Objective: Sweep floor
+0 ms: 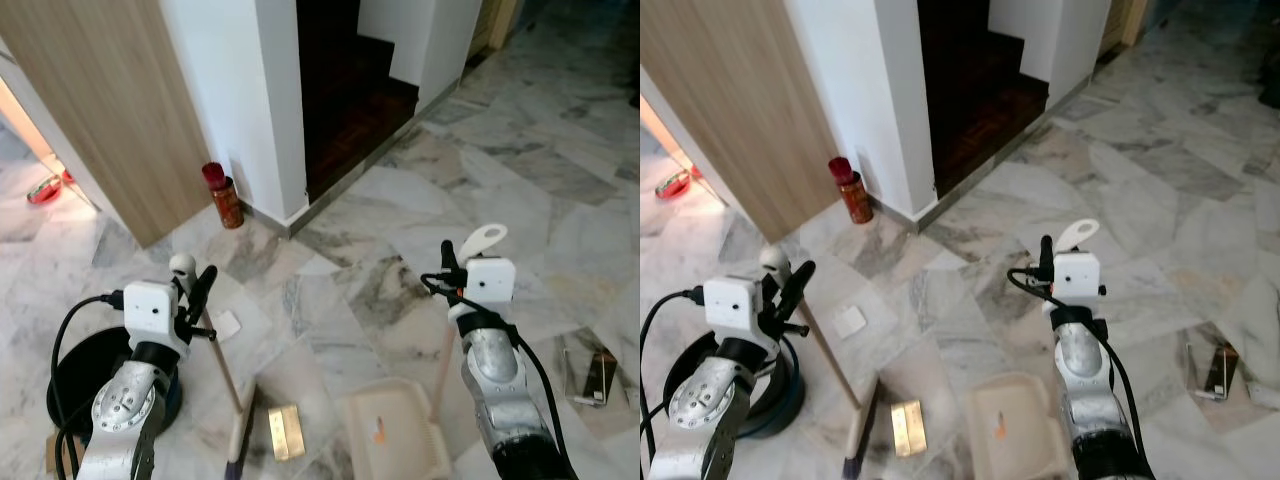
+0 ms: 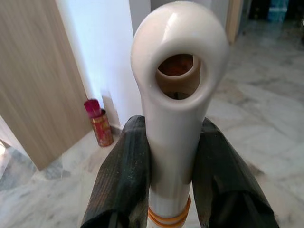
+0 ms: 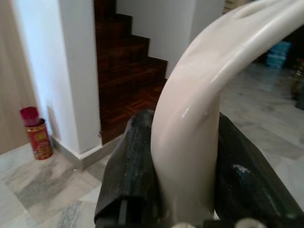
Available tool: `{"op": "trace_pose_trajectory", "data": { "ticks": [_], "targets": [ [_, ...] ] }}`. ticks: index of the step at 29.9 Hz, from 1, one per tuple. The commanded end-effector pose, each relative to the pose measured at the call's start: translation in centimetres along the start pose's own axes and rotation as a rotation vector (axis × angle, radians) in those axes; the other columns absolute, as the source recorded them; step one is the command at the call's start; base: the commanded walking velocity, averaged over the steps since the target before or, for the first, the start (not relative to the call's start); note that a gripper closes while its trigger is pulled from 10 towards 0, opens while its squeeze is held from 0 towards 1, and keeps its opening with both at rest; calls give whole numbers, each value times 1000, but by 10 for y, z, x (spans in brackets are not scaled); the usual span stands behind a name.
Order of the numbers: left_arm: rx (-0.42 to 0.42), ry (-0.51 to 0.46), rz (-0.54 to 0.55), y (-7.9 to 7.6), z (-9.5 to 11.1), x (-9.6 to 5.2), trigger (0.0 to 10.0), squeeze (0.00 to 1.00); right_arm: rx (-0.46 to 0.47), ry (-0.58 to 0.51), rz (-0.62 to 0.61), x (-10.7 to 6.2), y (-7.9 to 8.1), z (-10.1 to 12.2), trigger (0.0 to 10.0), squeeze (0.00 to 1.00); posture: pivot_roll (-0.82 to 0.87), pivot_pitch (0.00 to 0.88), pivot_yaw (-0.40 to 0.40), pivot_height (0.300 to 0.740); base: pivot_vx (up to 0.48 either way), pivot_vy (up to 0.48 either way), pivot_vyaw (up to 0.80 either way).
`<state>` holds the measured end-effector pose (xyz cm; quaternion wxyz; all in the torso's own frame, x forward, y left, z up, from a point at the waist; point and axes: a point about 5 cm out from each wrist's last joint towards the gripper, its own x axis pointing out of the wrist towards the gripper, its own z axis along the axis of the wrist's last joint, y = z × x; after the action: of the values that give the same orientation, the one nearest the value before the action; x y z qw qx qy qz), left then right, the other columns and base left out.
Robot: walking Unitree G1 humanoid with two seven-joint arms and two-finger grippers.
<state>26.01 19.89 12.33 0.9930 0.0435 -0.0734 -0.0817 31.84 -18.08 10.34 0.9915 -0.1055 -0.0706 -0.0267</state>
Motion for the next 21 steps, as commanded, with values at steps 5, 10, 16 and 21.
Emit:
{"op": "trace_pose_trajectory", "data": {
  "ticks": [5,10,16,21],
  "targets": [
    [32,19,-37,5,2,-3,10000,0,5,-48,3,8,3,6,10000,0,141,249,66,740,0,0,0],
    [45,38,-56,5,0,-7,10000,0,0,-46,7,6,4,-1,10000,0,158,289,70,740,0,0,0],
    [44,16,-46,6,9,-6,10000,0,7,-80,2,11,4,3,10000,0,181,326,77,740,0,0,0],
    [46,-6,-49,4,18,-9,10000,0,33,-155,-32,23,2,19,10000,0,212,362,90,740,0,0,0]
  ]
}}
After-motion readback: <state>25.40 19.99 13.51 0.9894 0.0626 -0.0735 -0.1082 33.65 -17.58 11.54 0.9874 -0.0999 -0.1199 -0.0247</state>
